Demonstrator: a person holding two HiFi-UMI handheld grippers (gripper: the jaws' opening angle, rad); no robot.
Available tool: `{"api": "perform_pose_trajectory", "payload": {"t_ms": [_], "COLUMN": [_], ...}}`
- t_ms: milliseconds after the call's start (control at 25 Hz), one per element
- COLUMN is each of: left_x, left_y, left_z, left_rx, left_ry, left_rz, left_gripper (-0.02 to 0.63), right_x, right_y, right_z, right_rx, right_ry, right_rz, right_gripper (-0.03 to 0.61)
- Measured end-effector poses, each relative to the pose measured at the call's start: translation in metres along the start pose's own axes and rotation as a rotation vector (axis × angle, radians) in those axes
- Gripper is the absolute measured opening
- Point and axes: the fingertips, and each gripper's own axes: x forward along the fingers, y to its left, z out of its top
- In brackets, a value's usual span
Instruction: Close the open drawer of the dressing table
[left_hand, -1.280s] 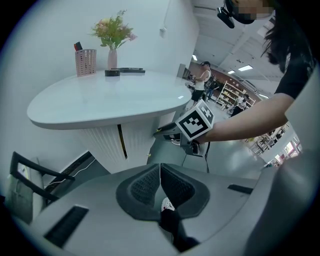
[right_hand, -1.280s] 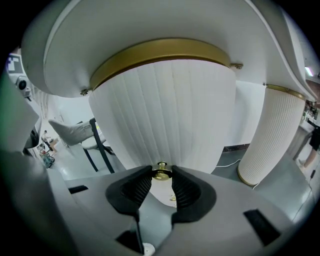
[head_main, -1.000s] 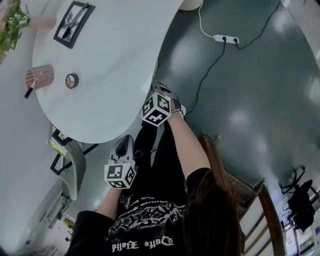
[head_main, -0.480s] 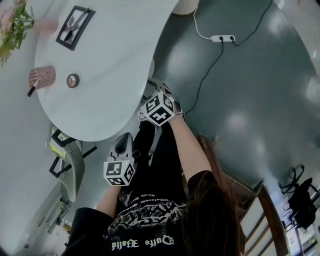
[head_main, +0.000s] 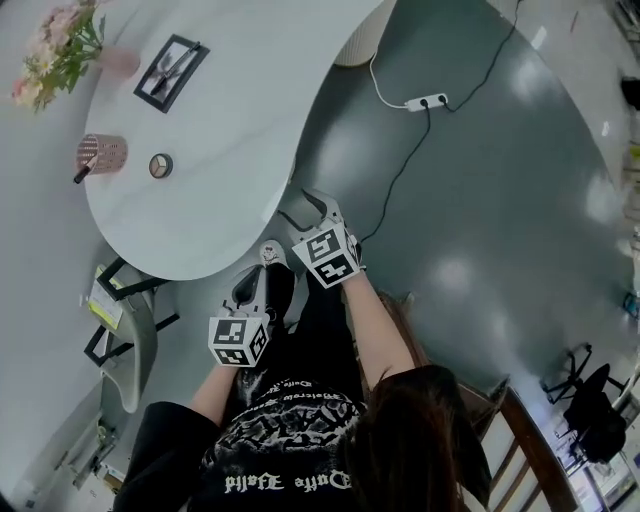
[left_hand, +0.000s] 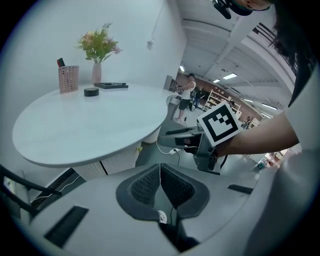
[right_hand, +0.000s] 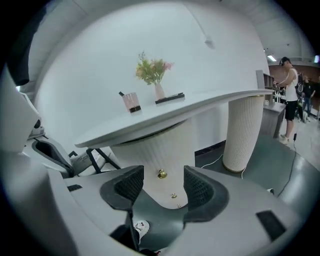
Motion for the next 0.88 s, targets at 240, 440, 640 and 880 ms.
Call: {"api": "perform_pose_trajectory", "payload": {"t_ms": [240, 440, 640, 880], "left_x": [-0.015, -0.032, -0.045, -0.060], "left_y": [-0.014, -0.023, -0.031, -0.036], "left_z": [0.023, 0.040, 0.054, 0.076], "left_rx": [0.031, 0.054, 0.078, 0.107], "left_ry": [-0.071, -0.129, -0.180, -0.253], "left_rz": [-0.039, -0.061, -0.086, -0.100], "left_gripper": [0.026, 0.026, 0.026, 0.026], "right_x": [-0.045, -0.077, -0.101, -0.120], "right_y": [0.014, 0.026, 0.038, 0.054], "right_z": [0.029, 0.049, 0.057, 0.056], "right_rx": [0.025, 0.028, 0.046, 0.047], "right_ry": [-0.064, -0.119, -0.151, -0.145], "right_rz": [-0.065, -0.119, -0.157, -0.186], "right_gripper": [0.247, 0.247, 0.247, 0.247]}}
